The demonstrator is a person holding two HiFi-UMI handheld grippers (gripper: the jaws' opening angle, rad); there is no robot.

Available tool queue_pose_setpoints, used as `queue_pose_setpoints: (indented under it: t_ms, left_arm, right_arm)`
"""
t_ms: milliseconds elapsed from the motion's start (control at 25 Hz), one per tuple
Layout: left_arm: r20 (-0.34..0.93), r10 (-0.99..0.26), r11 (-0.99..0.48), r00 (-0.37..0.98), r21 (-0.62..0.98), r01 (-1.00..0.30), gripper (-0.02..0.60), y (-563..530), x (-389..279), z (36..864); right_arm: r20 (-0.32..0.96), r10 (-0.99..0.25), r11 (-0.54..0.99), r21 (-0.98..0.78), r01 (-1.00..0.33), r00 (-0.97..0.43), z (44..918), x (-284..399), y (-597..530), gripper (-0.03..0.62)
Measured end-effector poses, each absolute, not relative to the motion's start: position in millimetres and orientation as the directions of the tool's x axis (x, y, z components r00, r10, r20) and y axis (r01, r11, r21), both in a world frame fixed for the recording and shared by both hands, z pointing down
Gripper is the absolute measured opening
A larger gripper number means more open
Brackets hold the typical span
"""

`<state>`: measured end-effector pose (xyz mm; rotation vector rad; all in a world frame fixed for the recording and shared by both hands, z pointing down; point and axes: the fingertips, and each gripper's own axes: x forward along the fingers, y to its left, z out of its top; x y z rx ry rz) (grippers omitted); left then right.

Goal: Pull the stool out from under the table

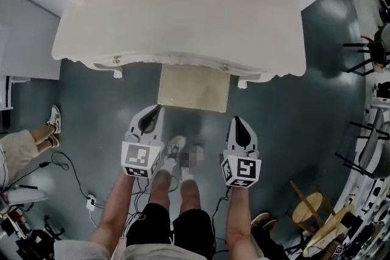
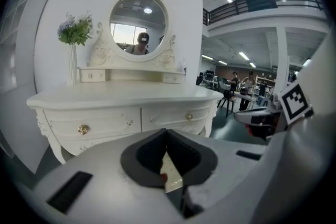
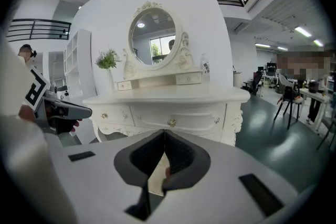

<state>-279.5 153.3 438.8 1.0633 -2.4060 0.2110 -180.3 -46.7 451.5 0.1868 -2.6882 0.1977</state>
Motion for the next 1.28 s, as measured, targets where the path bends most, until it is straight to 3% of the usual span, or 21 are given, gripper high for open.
queue_pose_setpoints:
  t_ms: [640,1120,1280]
  left_arm:
    - [0.561,-0.66,0.658,-0.499,0.112,-0.745,0.005,144.9,-293.7,631.1]
    - [0.602,-0.646,0.67,-0.47,0.153,-0.726,0.006,147.7,-306.4,704.5]
    - [0.609,-0.648,0.699,-0.457,0.238,-0.674,0.074,153.0,-316.3,719.2]
  right_arm:
    - [0.545,-0.097,0.975,-0.115,-0.189,-0.833,636.3,-201.0,-66.9,0.014]
    - [0.6,-0.059,0.966,-0.166,-0.196,-0.798,721.0,-207.0,-82.1,0.014]
    - [0.605,-0.027,0.959,-0.208,-0.19,-0.796,732.0,-215.7,-88.2,0.017]
